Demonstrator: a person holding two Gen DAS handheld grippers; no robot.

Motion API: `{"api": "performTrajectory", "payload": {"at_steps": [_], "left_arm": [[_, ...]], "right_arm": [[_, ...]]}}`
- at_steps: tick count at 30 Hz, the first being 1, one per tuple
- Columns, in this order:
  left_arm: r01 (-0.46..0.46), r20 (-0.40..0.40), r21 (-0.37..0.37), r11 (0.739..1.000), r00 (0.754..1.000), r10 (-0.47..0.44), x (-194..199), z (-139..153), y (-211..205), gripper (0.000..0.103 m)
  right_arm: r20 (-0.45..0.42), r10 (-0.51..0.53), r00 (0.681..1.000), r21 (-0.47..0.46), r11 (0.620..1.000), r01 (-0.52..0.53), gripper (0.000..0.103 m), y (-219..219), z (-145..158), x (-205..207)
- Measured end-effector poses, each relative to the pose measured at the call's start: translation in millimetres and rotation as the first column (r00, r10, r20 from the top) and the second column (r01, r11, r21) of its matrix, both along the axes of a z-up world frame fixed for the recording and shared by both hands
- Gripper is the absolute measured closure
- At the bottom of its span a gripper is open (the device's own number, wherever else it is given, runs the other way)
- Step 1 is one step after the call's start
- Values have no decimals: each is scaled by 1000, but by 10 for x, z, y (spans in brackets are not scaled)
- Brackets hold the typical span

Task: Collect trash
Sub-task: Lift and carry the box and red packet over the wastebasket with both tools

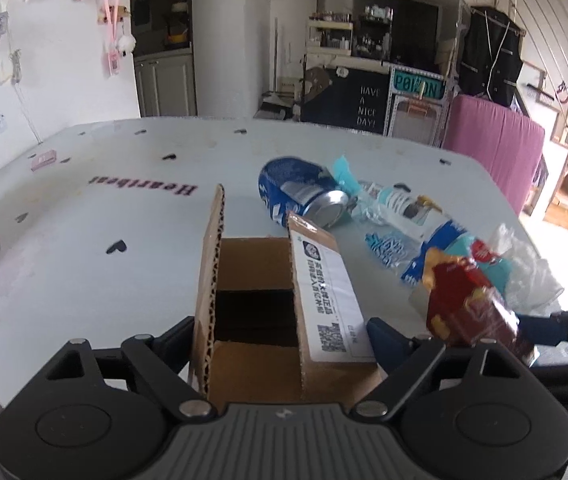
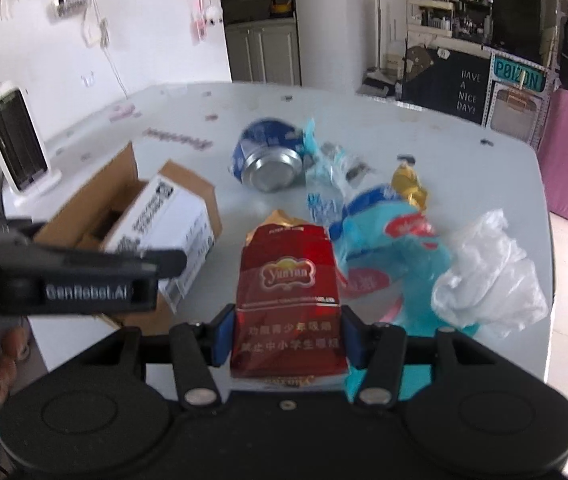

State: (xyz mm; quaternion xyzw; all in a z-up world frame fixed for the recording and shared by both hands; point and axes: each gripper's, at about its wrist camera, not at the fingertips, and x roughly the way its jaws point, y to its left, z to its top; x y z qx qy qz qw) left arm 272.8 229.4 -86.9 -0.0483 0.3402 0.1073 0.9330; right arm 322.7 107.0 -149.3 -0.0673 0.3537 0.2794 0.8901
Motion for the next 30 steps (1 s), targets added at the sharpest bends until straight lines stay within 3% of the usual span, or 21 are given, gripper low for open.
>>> {"api": "performTrajectory", "payload": {"at_steps": [6, 17, 30], "left_arm": [[-13, 37, 7, 1000, 999, 13, -149, 274, -86, 14], [24, 97, 38, 999, 995, -28, -511, 669, -518, 14], [134, 137, 31, 990, 981, -137, -599, 806, -1362, 14]], "right_arm": [[35, -29, 999, 45, 999, 27, 49, -142, 289, -87], [84, -146, 986, 89, 986, 138, 49, -790, 645, -372], [124, -272, 954, 96, 961, 261, 49, -1792, 787, -742]]}}
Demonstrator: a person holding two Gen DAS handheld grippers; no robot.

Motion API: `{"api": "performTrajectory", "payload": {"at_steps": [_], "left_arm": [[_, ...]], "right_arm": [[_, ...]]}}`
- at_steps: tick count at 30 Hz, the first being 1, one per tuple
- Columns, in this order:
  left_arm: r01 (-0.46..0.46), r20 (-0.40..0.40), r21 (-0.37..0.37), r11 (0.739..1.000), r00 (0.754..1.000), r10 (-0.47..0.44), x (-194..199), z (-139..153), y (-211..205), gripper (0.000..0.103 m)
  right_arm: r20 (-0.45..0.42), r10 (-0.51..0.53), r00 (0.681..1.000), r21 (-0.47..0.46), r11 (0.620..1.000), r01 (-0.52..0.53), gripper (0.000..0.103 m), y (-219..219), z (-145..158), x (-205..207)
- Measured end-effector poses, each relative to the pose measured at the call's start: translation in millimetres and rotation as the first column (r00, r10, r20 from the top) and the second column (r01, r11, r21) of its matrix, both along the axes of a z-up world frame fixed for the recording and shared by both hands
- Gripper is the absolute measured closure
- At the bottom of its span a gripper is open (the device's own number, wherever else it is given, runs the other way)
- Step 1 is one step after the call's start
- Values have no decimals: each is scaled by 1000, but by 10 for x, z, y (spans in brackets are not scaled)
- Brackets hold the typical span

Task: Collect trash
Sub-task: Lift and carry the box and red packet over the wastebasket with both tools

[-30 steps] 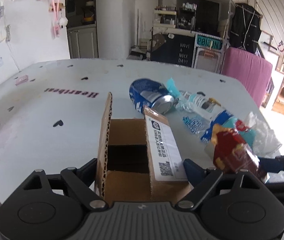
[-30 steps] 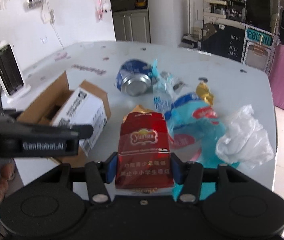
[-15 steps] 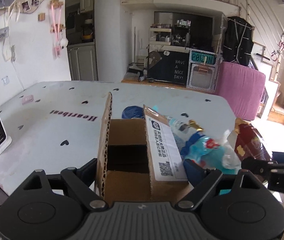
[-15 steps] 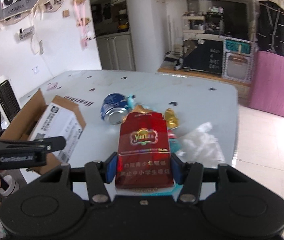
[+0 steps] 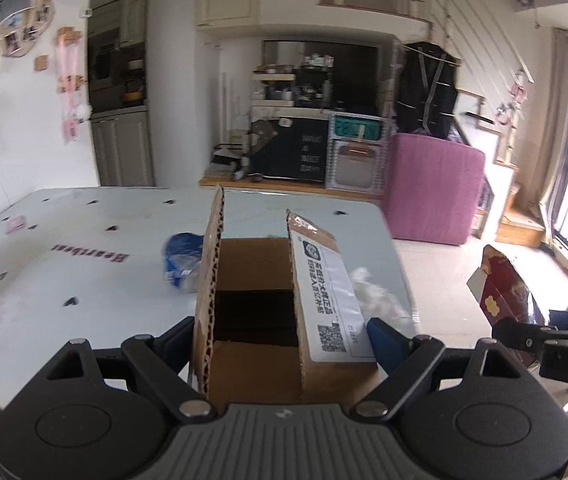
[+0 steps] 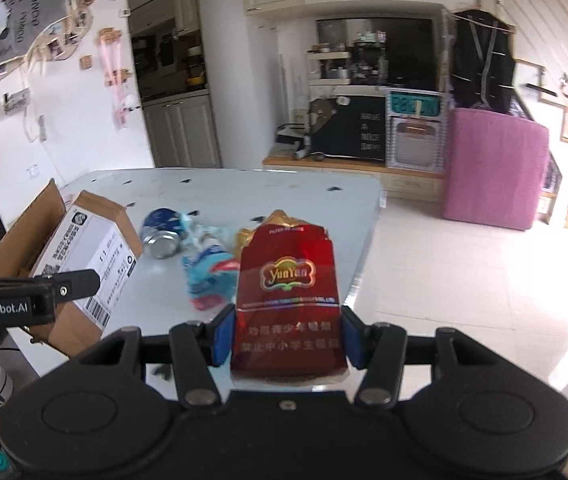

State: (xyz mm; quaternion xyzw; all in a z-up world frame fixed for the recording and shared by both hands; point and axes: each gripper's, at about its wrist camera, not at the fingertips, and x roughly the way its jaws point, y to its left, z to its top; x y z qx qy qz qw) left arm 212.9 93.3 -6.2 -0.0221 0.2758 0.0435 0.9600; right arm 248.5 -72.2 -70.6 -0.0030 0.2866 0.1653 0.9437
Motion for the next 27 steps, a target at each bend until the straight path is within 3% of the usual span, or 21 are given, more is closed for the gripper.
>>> {"api": "performTrajectory", "payload": {"at_steps": [15, 23, 27], "left_arm": [[215, -18, -18, 976, 976, -216, 84, -239, -1303, 14], [298, -112, -48, 953, 947, -302, 322, -746, -1979, 14], [325, -177, -61, 944, 927, -331, 546, -1133, -2271, 14]], "right_arm": [[-23, -197, 980, -6, 980, 197, 49, -1354, -156, -348], [-93, -280, 955, -10, 960, 281, 49, -1978, -542, -345], [-143, -307, 941, -24, 951, 307, 49, -2227, -825, -243]]}}
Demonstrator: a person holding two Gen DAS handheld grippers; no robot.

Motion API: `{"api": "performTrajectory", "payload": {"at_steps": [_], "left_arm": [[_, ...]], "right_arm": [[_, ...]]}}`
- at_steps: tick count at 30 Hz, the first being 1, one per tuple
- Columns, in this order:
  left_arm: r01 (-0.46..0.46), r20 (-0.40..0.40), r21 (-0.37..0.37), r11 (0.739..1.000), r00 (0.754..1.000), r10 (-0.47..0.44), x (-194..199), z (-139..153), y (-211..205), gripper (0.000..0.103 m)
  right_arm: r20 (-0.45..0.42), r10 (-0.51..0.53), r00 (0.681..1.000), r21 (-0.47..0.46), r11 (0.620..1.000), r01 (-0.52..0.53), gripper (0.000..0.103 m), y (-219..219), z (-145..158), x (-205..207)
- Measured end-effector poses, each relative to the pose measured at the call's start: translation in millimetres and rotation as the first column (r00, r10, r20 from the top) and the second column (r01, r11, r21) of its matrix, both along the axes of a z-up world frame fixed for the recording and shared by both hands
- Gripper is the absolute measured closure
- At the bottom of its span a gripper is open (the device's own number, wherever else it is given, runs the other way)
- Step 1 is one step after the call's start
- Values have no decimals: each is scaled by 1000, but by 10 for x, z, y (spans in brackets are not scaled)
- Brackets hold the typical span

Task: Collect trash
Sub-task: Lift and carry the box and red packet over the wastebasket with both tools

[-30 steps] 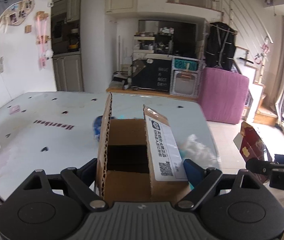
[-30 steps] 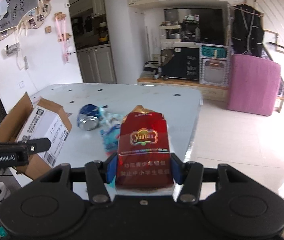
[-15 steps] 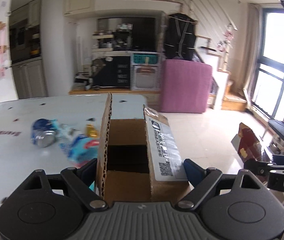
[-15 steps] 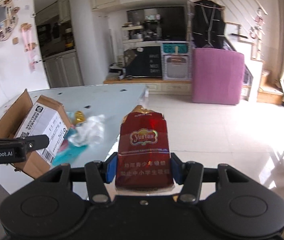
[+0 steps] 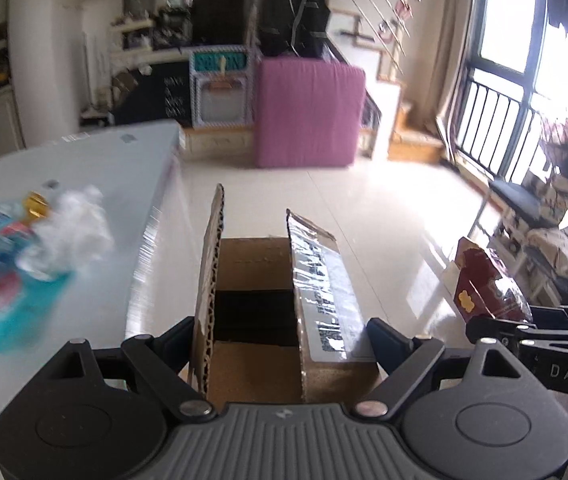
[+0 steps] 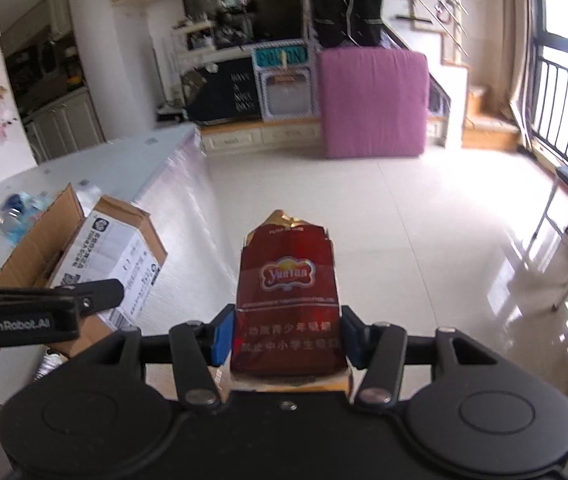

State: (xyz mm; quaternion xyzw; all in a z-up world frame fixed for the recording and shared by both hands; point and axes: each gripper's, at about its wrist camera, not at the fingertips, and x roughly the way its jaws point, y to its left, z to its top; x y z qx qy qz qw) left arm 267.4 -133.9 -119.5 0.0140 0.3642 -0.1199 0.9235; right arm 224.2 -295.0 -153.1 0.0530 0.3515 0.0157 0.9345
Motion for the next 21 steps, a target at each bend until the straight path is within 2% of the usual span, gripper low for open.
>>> {"api": "performTrajectory", "payload": {"at_steps": [7, 12, 18, 21], "left_arm": [[38, -133, 8, 999, 990, -36, 432, -752, -364, 14], [68, -245, 24, 997, 968, -60, 838, -1445, -561, 14], [36, -350, -17, 999, 936, -40, 1243, -2237, -541, 14], [7, -392, -1, 1000, 920, -7, 1387, -2666, -459, 14]], "right_arm": [[-128, -40, 991, 31, 999, 44, 49, -378, -714, 310], [-244, -34, 969, 49, 998, 47, 49, -555, -1357, 677], [-358, -23, 934, 70, 996, 51, 49, -631, -2065, 1198], [-402, -19, 916, 109, 992, 68, 49, -659, -2393, 1465]]}}
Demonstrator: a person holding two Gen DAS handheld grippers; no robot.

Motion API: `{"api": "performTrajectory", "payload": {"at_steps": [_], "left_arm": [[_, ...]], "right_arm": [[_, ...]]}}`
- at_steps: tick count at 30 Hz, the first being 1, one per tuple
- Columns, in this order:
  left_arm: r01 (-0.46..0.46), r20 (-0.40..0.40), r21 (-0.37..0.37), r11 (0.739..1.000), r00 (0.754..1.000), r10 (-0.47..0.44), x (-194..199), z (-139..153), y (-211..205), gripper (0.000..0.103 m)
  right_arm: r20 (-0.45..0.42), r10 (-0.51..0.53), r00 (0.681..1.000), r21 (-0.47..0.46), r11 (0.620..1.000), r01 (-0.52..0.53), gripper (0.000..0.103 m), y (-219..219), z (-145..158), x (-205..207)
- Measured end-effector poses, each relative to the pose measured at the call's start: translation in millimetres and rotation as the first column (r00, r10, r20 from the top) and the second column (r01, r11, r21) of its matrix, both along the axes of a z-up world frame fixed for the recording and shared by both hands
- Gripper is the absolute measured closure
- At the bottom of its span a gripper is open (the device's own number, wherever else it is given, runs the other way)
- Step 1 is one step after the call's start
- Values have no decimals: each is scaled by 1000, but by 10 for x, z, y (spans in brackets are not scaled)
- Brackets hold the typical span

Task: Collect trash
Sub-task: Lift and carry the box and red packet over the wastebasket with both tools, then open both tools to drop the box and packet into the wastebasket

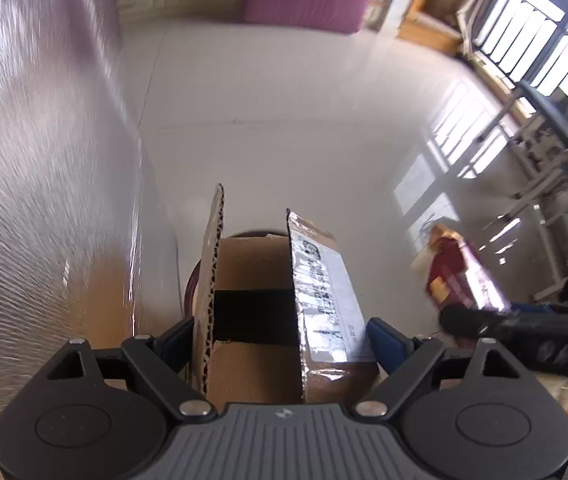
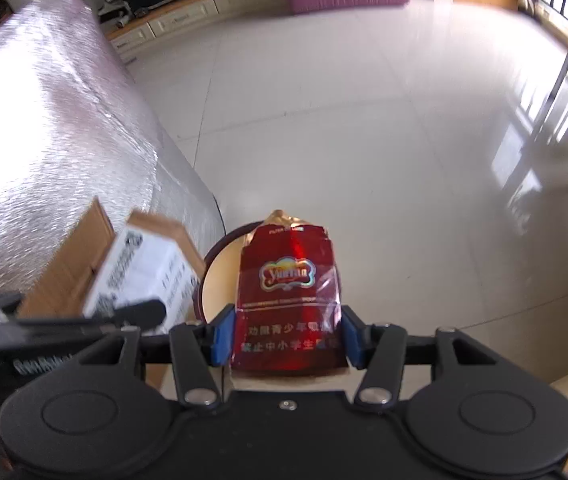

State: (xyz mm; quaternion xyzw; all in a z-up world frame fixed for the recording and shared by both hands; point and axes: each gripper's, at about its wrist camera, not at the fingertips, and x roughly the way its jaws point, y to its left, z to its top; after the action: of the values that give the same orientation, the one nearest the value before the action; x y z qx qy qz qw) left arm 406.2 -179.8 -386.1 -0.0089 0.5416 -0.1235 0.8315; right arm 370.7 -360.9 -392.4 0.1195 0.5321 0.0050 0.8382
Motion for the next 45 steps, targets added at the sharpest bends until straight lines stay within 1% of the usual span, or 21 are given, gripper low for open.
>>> {"api": "performTrajectory", "payload": {"at_steps": [2, 6, 8, 11, 14, 17, 21, 24, 26, 27, 28, 30, 31, 36, 40, 45], "left_arm": [[-21, -23, 15, 1000, 1000, 21, 81, -245, 62, 14], [-63, -75, -28, 998, 995, 61, 239, -659, 169, 14], [-61, -76, -40, 997, 995, 58, 312, -797, 164, 13], [-48, -67, -30, 998, 997, 46, 422, -991, 89, 12], [-45, -57, -37, 998, 997, 43, 506, -1139, 123, 8], [-29, -73, -31, 999, 997, 27, 587, -1273, 131, 2], [-14, -92, -24, 1000, 996, 12, 632, -1369, 98, 1], [-25, -125, -27, 999, 992, 21, 621, -1445, 136, 1], [-15, -144, -19, 1000, 990, 12, 606, -1500, 146, 1], [-5, -150, -10, 1000, 989, 4, 590, -1525, 147, 1], [5, -154, -2, 1000, 988, -5, 576, -1549, 107, 1], [24, -165, 7, 1000, 986, -23, 559, -1580, 102, 1], [31, -171, 9, 999, 985, -29, 555, -1585, 86, 1], [60, -177, 13, 998, 983, -56, 550, -1597, 96, 1], [53, -175, 12, 999, 983, -50, 524, -1545, 81, 1], [51, -162, 19, 999, 986, -47, 486, -1452, 99, 0]], "right_arm": [[-29, 1, 1000, 16, 1000, -1, 49, 1, -186, 158], [-69, 33, 997, 25, 999, -32, 49, 73, -477, 422], [-85, 39, 996, 32, 999, -37, 49, 30, -611, 566], [-103, 30, 994, 53, 998, -24, 49, -44, -777, 667], [-121, 13, 993, 91, 996, -2, 49, -111, -937, 795], [-134, -1, 991, 110, 994, 16, 49, -117, -1090, 935], [-150, 9, 989, 111, 994, 8, 49, -42, -1265, 1012], [-164, 26, 986, 105, 994, -8, 49, 16, -1353, 1099], [-168, 29, 985, 114, 993, -10, 48, 36, -1445, 1139], [-177, 20, 984, 107, 994, -1, 46, 36, -1508, 1182], [-188, 6, 982, 94, 996, 12, 39, 63, -1544, 1204], [-210, -7, 978, 89, 996, 26, 29, 107, -1633, 1242], [-215, -9, 977, 89, 996, 29, 28, 121, -1657, 1242], [-241, 10, 970, 85, 996, 11, 27, 137, -1689, 1181], [-253, 7, 968, 78, 997, 13, 26, 94, -1695, 1133], [-254, 9, 967, 76, 997, 11, 25, 54, -1618, 1062]]}}
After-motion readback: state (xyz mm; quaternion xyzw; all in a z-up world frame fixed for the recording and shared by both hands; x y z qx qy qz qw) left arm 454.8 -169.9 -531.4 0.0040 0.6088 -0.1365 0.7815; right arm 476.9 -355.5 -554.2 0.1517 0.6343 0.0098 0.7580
